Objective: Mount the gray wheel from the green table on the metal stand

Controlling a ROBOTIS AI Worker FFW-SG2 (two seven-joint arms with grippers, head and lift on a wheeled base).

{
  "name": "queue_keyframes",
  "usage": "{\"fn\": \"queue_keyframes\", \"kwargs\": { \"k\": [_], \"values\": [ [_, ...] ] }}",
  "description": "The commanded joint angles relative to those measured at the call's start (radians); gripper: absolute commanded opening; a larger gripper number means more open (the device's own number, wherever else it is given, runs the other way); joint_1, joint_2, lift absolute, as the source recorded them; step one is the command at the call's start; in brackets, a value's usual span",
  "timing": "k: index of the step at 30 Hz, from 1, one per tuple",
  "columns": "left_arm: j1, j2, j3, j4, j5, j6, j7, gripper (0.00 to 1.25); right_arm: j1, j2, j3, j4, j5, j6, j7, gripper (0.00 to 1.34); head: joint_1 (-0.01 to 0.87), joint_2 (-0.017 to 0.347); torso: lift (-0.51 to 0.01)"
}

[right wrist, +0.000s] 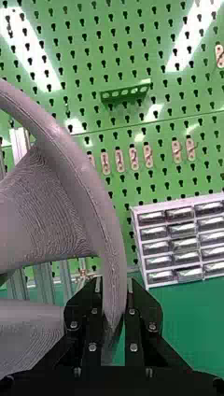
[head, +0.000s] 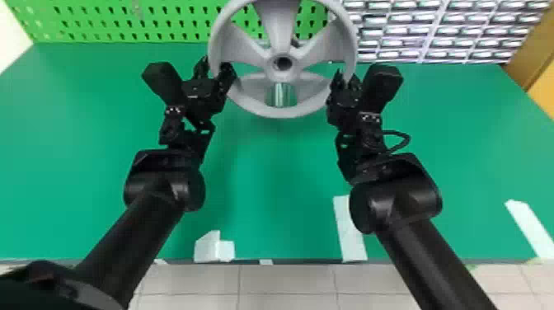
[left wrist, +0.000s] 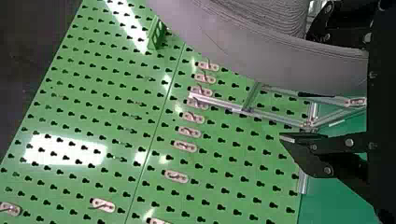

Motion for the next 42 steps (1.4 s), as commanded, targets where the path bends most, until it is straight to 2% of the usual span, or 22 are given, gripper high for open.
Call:
{"fn": "queue_keyframes", "kwargs": {
  "k": [1, 24, 42],
  "values": [
    [-0.004, -0.001, 0.001, 0.01, 0.0, -0.001, 0.0, 0.45, -0.006, 0.001, -0.005, 0.009, 0.002, 0.0, 0.0, 0.18, 0.867, 0.052, -0.1],
    [-0.028, -0.011, -0.017, 0.088, 0.011, -0.039, -0.008, 0.45, -0.024, 0.0, -0.019, 0.055, 0.017, -0.003, 0.0, 0.18, 0.867, 0.052, -0.1],
    [-0.036, -0.012, -0.014, 0.104, 0.005, -0.041, -0.011, 0.45, -0.03, -0.005, -0.036, 0.059, 0.029, -0.003, 0.0, 0.18, 0.867, 0.052, -0.1]
  ]
}}
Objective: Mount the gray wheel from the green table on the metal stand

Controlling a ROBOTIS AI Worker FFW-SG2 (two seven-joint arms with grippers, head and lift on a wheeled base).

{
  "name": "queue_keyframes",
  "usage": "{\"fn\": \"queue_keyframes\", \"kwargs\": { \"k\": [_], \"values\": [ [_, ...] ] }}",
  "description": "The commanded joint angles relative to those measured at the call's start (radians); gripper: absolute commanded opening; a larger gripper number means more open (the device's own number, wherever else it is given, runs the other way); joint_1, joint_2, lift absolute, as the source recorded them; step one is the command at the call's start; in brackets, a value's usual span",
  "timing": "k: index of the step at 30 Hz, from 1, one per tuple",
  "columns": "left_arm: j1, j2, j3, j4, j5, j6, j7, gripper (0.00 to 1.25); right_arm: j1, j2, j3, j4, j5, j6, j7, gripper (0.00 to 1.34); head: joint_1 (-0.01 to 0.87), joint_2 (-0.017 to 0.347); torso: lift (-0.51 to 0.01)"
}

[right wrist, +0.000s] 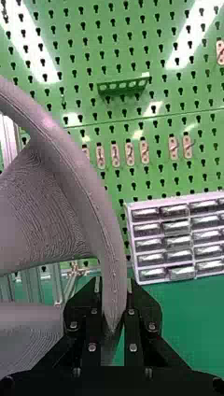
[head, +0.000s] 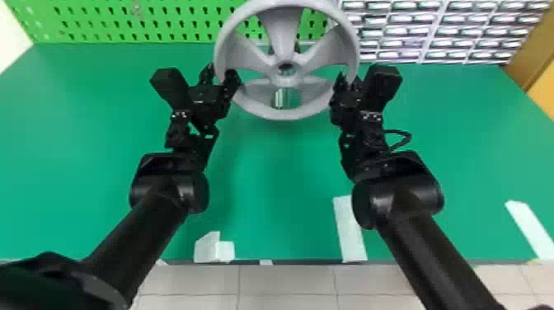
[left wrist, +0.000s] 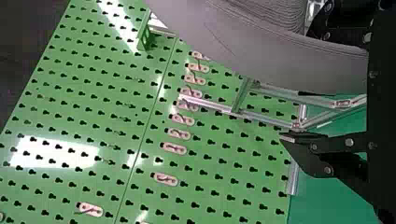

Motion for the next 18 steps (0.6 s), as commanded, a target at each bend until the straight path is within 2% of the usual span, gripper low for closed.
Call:
{"fn": "queue_keyframes", "kwargs": {
  "k": [1, 18],
  "values": [
    [-0.003, 0.0, 0.005, 0.002, -0.004, -0.001, 0.0, 0.45, -0.001, -0.003, -0.004, 0.0, 0.002, 0.0, 0.0, 0.18, 0.867, 0.052, -0.1],
    [-0.02, 0.0, 0.03, 0.022, -0.016, -0.002, 0.0, 0.45, -0.021, -0.003, 0.001, 0.002, 0.008, 0.002, 0.0, 0.18, 0.867, 0.052, -0.1]
  ]
}}
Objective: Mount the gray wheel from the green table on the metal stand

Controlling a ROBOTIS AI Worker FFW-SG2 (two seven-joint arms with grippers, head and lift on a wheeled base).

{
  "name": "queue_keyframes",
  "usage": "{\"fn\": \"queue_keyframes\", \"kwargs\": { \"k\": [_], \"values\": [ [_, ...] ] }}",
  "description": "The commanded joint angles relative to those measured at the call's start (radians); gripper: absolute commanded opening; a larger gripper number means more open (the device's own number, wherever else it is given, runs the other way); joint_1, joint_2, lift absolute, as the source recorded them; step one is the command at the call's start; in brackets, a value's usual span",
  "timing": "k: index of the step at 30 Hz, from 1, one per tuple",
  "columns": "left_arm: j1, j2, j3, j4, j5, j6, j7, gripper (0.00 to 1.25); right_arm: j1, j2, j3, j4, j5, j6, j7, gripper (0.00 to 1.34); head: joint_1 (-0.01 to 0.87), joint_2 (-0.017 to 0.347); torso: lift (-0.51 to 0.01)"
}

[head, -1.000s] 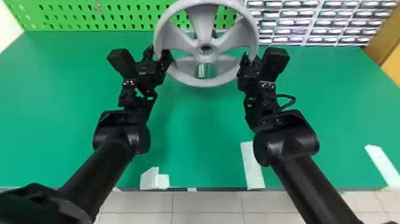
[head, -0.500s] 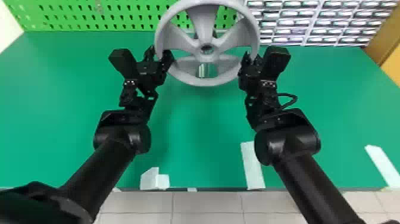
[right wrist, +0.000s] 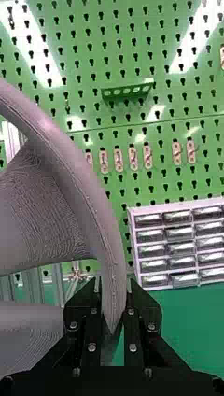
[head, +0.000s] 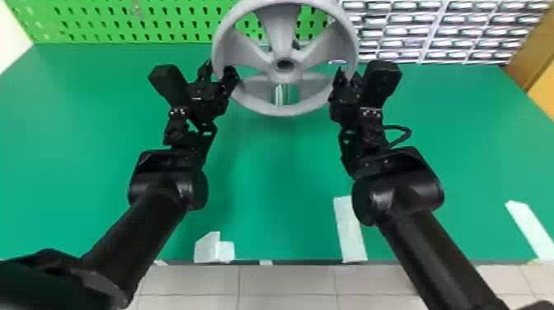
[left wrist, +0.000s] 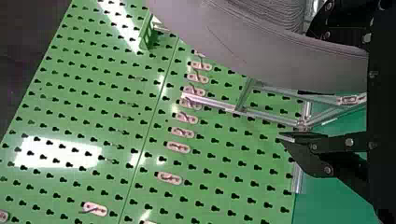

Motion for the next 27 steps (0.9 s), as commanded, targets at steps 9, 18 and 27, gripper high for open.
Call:
{"fn": "queue_keyframes", "kwargs": {
  "k": [9, 18, 27],
  "values": [
    [-0.006, -0.001, 0.005, 0.007, 0.001, -0.001, 0.0, 0.45, -0.009, 0.0, -0.001, 0.001, 0.004, 0.0, -0.001, 0.18, 0.867, 0.052, -0.1],
    [-0.009, -0.001, 0.005, 0.02, 0.01, 0.0, 0.0, 0.45, -0.006, 0.0, -0.006, 0.001, 0.007, 0.003, -0.001, 0.18, 0.867, 0.052, -0.1],
    [-0.011, -0.001, -0.003, 0.012, 0.004, 0.062, 0.003, 0.45, 0.007, -0.005, -0.027, -0.04, 0.011, 0.072, -0.004, 0.18, 0.867, 0.052, -0.1]
  ]
}}
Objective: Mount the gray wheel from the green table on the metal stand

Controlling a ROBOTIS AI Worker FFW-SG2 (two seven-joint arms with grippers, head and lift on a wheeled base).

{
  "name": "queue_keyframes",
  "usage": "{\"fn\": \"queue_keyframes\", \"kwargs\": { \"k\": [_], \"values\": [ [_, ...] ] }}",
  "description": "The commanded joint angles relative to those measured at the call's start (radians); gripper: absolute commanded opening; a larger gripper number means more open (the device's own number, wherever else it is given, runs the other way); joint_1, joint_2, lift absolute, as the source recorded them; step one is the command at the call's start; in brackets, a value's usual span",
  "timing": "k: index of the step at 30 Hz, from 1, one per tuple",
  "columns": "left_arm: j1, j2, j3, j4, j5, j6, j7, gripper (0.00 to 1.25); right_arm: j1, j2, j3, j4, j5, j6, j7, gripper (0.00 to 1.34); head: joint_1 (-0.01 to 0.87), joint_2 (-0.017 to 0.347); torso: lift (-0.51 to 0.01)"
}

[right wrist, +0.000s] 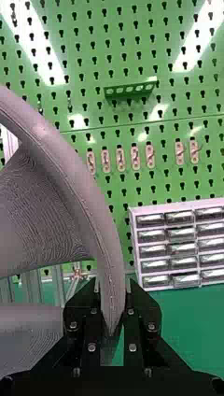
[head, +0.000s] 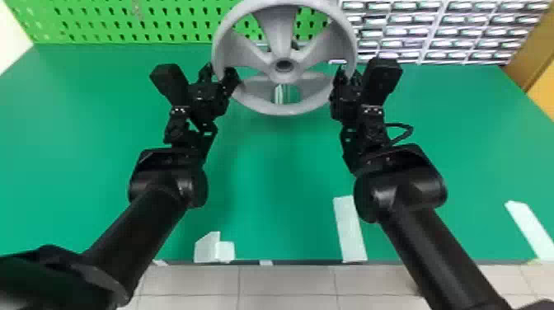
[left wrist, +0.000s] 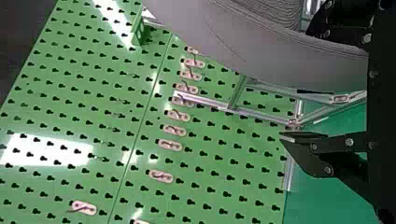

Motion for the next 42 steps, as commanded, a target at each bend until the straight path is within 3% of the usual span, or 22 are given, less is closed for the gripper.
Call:
{"fn": "queue_keyframes", "kwargs": {
  "k": [1, 7, 20, 32, 42],
  "values": [
    [0.005, 0.0, 0.002, -0.021, -0.013, 0.043, 0.003, 0.45, 0.009, -0.001, -0.012, -0.031, 0.002, 0.042, -0.022, 0.18, 0.867, 0.052, -0.1],
    [0.034, 0.0, 0.038, -0.114, -0.072, 0.127, 0.037, 0.45, 0.021, 0.003, -0.016, -0.083, 0.002, 0.117, -0.037, 0.18, 0.867, 0.052, -0.1],
    [0.062, 0.0, 0.078, -0.226, -0.118, 0.224, 0.064, 0.45, 0.022, 0.006, -0.021, -0.141, 0.002, 0.2, -0.038, 0.18, 0.867, 0.052, -0.1],
    [0.068, 0.0, 0.088, -0.238, -0.122, 0.264, 0.092, 0.46, 0.01, 0.011, -0.027, -0.157, 0.008, 0.269, -0.04, 0.18, 0.867, 0.052, -0.1],
    [0.062, 0.0, 0.079, -0.197, -0.12, 0.221, 0.092, 0.46, -0.001, 0.008, -0.024, -0.132, 0.011, 0.269, -0.04, 0.18, 0.867, 0.052, -0.1]
  ]
}}
